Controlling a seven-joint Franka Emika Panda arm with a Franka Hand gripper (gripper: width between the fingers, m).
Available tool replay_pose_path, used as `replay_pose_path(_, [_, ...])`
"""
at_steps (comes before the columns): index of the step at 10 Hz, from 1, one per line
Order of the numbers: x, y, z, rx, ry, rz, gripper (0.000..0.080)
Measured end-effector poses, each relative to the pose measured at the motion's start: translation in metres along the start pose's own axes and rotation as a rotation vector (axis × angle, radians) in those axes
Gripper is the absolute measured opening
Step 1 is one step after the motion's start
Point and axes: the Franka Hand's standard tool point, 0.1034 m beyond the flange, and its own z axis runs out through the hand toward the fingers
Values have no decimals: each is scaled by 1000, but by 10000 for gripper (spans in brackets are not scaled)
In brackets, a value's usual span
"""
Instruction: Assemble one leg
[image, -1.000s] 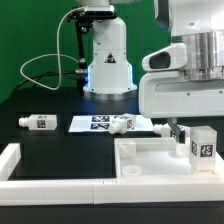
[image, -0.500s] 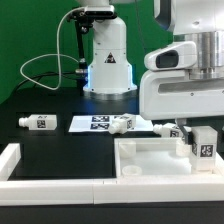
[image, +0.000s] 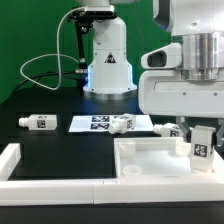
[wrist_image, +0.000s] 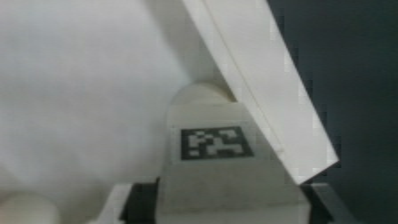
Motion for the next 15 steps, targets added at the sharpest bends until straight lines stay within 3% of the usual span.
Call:
replay_pose_path(2, [2, -1, 1, 36, -33, 453, 288])
replay_pose_path(4, [2, -1, 1, 36, -33, 490, 288])
replay_pose_path(5, [0, 0, 1, 24, -31, 370, 288])
replay_pose_path(6, [-4, 0, 1, -3, -29, 148, 369])
replay_pose_path(7, [-4, 0, 0, 1, -29, -85, 369])
replay_pose_path(8, [-4, 0, 0, 3, -35, -216, 551])
replay_pose_path(9, [-7, -2, -1, 3, -33, -284, 629])
replay_pose_path(12, [-6, -1, -1, 5, -31, -472, 649])
replay_pose_path(13, [-2, -2, -3, -16, -4, -797, 649])
replay_pose_path(15, [4, -5, -5, -4, 36, -984, 649])
